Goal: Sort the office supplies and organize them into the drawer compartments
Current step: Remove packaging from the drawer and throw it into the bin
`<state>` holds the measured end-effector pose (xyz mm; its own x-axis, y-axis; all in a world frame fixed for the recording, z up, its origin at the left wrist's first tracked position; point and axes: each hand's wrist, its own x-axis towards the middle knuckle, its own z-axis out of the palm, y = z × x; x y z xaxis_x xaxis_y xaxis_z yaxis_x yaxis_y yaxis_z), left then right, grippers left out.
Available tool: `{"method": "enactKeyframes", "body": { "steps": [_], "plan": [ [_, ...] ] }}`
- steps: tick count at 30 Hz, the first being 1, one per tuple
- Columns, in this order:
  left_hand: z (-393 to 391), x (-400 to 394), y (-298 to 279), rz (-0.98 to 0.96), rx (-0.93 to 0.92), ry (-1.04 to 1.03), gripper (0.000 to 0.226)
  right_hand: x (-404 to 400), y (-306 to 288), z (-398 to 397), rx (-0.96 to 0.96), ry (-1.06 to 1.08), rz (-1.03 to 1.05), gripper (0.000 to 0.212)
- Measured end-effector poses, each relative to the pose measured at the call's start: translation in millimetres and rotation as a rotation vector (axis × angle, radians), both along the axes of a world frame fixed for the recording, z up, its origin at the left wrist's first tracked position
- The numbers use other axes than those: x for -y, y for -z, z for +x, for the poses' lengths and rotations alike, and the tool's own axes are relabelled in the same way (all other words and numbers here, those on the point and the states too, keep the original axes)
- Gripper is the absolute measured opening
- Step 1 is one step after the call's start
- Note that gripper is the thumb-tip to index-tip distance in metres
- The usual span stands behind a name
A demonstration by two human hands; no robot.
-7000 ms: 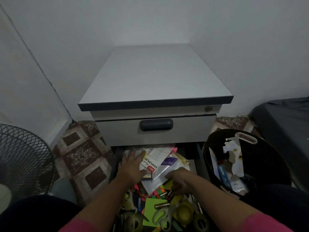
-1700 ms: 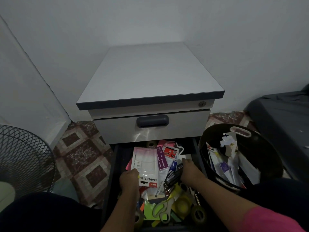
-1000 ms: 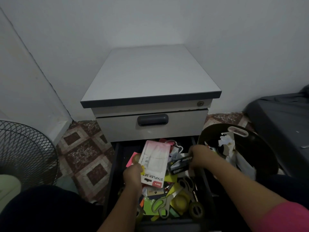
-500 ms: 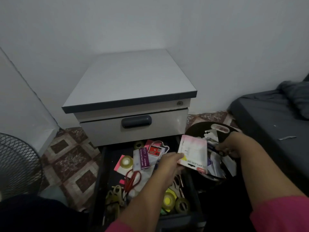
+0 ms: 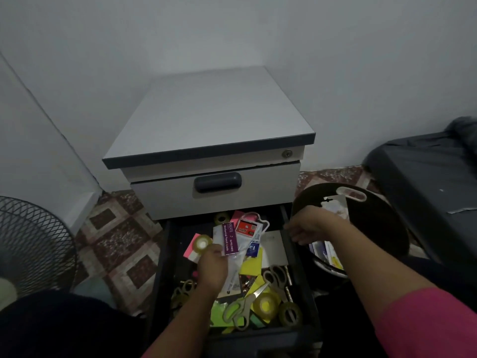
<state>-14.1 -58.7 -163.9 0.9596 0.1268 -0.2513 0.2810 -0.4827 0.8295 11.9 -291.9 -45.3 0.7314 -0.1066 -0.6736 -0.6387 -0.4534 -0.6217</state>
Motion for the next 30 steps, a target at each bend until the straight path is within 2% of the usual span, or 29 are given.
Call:
{"method": "enactKeyframes", "body": {
  "steps": [3,6,8,10,14,17,19,22,24,27,30],
  "plan": [
    [-3.8,-8.6,5.9,0.160,0.036,-0.027,0.038,-28.9,19.4,-0.5,-0.029,-0.001,0.057,0.036],
    [-5.7,-6.9,8.4,0.408,0.087,0.214,0.050,-45.3,41.8,-0.7,-0.072,-0.016,0.026,0.037],
    [-7.9,-0.4,7.9,0.531,0.001,0.341,0.059,-50.9,55.9,-0.1,-0.085,-0.004,0.013,0.038],
    [-9.4,5.0,10.7,0.587,-0.066,0.376,0.059,-54.4,68.5,0.1,-0.082,0.024,0.007,0.035],
    [-9.6,9.2,13.2,0.520,0.071,0.299,0.027,-57.6,85.9,1.6,-0.059,0.097,0.087,0.019],
    [-6.9,10.1,9.1,0.395,0.122,0.159,0.015,-64.3,91.9,4.9,-0.094,0.141,0.219,0.011],
    [-5.7,10.6,5.9,0.385,0.085,0.086,0.024,-70.0,98.0,5.8,-0.059,0.159,0.244,0.009],
    [-3.9,10.4,8.2,0.416,0.025,0.067,0.051,-75.1,107.9,4.3,0.008,0.238,0.291,0.030],
    [-2.7,10.4,9.9,0.400,0.014,0.069,0.055,-76.0,109.2,5.1,0.039,0.273,0.302,0.024],
    [-1.7,11.9,10.5,0.320,0.012,0.076,0.055,-72.7,108.1,9.0,0.062,0.321,0.339,0.003],
    [0.7,13.4,11.4,0.208,-0.042,0.041,0.055,-70.9,107.5,11.0,0.065,0.372,0.407,0.016]
  ]
}}
